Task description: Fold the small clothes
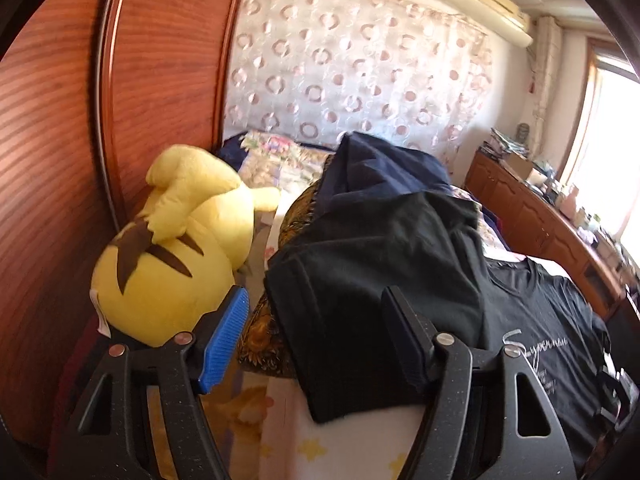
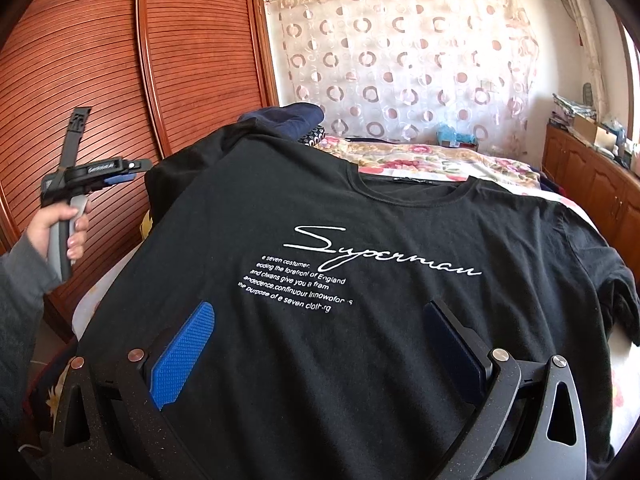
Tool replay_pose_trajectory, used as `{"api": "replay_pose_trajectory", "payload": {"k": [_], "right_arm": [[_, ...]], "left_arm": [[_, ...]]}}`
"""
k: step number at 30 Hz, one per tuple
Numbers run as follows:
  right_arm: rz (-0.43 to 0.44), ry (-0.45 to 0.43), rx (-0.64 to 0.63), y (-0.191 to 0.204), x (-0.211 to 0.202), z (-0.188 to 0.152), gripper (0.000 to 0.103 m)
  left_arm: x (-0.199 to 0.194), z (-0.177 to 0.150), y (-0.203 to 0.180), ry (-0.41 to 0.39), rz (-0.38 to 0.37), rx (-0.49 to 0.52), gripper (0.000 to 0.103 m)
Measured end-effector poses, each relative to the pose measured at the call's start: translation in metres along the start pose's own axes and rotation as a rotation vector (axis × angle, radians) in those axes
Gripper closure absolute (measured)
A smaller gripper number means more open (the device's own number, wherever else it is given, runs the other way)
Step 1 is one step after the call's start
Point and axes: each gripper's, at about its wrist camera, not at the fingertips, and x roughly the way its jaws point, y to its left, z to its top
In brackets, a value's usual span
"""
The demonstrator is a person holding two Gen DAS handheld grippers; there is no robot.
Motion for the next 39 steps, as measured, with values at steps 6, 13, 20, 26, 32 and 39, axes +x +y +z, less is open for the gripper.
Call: {"api": "replay_pose_trajectory", "payload": {"k": [6, 13, 20, 26, 32, 39], "right_arm": [[-0.006, -0.015, 0.004, 0.01, 0.0, -0.003, 0.0], [-0.008, -0.018, 0.02, 0.013, 0.004, -0.004, 0.0], [-0.008, -0.017, 0.029, 0.014, 0.005, -0.003, 0.0], [-0.005, -0.016, 0.03, 0.014, 0.006, -0.004, 0.0], [-0.002, -0.013, 0.038, 0.013, 0.007, -0.004, 0.0], [-0.003, -0.012, 0.035, 0.013, 0.008, -0.003, 0.0]], "left_arm": [[0.012, -0.007, -0.005, 0.024, -0.022, -0.008, 0.056], [0.002, -0.012, -0.014, -0.015, 0.018, 0.044, 0.094], [-0.021, -0.023, -0.027, -0.057, 0.029, 0.104, 0.095], [-0.005, -0.027, -0.024, -0.035, 0.083, 0.094, 0.095], [-0.01, -0.021, -0.016, -0.064, 0.103, 0.082, 0.062], [0.014, -0.02, -0.009, 0.023, 0.026, 0.063, 0.089]]}}
